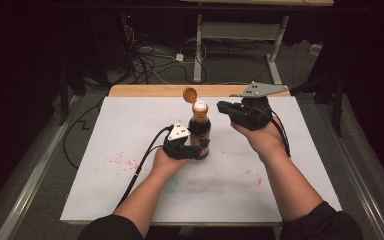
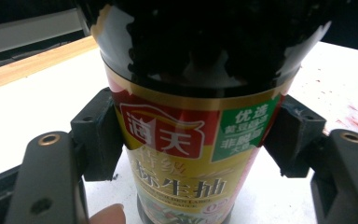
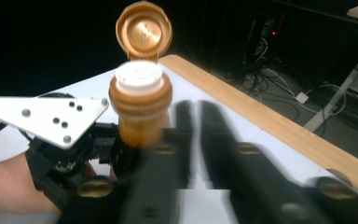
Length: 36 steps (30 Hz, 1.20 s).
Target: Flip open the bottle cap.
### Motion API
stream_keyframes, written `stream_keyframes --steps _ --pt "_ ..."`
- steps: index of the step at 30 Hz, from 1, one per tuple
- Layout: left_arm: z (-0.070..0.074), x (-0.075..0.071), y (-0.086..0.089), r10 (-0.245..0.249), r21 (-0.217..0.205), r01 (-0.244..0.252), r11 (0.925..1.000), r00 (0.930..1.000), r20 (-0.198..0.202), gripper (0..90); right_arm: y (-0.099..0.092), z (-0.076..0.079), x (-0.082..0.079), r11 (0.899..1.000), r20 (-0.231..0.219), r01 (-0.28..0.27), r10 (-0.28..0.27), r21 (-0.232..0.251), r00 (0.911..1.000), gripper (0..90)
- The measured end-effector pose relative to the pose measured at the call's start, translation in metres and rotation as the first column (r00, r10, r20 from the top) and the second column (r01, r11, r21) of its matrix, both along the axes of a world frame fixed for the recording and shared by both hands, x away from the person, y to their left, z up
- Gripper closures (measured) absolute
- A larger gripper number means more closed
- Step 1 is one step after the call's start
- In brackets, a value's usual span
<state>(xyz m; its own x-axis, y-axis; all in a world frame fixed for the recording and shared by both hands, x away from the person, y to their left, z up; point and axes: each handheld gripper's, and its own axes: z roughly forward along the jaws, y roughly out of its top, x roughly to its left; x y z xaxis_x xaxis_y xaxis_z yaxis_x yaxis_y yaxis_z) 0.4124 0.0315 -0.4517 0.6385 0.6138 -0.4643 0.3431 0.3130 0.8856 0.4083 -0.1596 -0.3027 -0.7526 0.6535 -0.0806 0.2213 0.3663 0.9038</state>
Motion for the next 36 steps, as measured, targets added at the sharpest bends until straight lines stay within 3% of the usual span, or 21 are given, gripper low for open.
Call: stream_keyframes --steps 4,5,7,11,12,16,24,36 --pt "0.0 0.0 0.0 0.003 0.004 -0.003 1.0 1.0 0.0 27.9 -0.005 -0.016 -0.001 1.0 -0.007 0.0 0.0 0.006 1.0 65.1" --pt "-0.001 0.001 0.006 -0.016 0.098 0.015 0.9951 0.9998 0.007 27.8 -0.006 -0.02 0.0 1.0 -0.014 0.0 0.0 0.012 0.9999 61.0" --pt "-0.001 0.001 0.006 -0.015 0.096 0.014 0.9953 0.9999 0.006 27.6 -0.009 -0.029 0.001 1.0 -0.039 -0.006 0.007 0.027 0.9992 54.6" --pt "-0.002 0.001 0.008 -0.024 0.106 0.024 0.9941 0.9997 0.001 26.8 -0.013 -0.046 0.002 0.999 -0.046 -0.001 0.003 0.045 0.9989 37.3" --pt "0.0 0.0 0.0 0.002 0.005 -0.002 1.0 0.9999 -0.013 25.9 -0.013 -0.05 0.003 0.999 -0.05 0.002 0.0 0.049 0.9987 34.1" --pt "-0.004 0.002 0.001 -0.006 0.026 0.008 0.9996 0.999 -0.045 18.3 -0.015 -0.065 0.004 0.998 -0.068 0.007 -0.003 0.055 0.9977 24.2" --pt "-0.012 -0.002 0.009 -0.022 0.009 0.023 0.9997 0.9951 -0.097 2.1 -0.019 -0.1 0.0 0.998 -0.1 0.039 -0.034 0.049 0.9944 0.6" --pt "-0.031 -0.024 0.044 0.024 0.075 -0.014 0.9971 0.9908 -0.133 0.0 -0.04 -0.147 -0.021 0.994 -0.117 0.107 -0.105 0.012 0.9875 0.2"
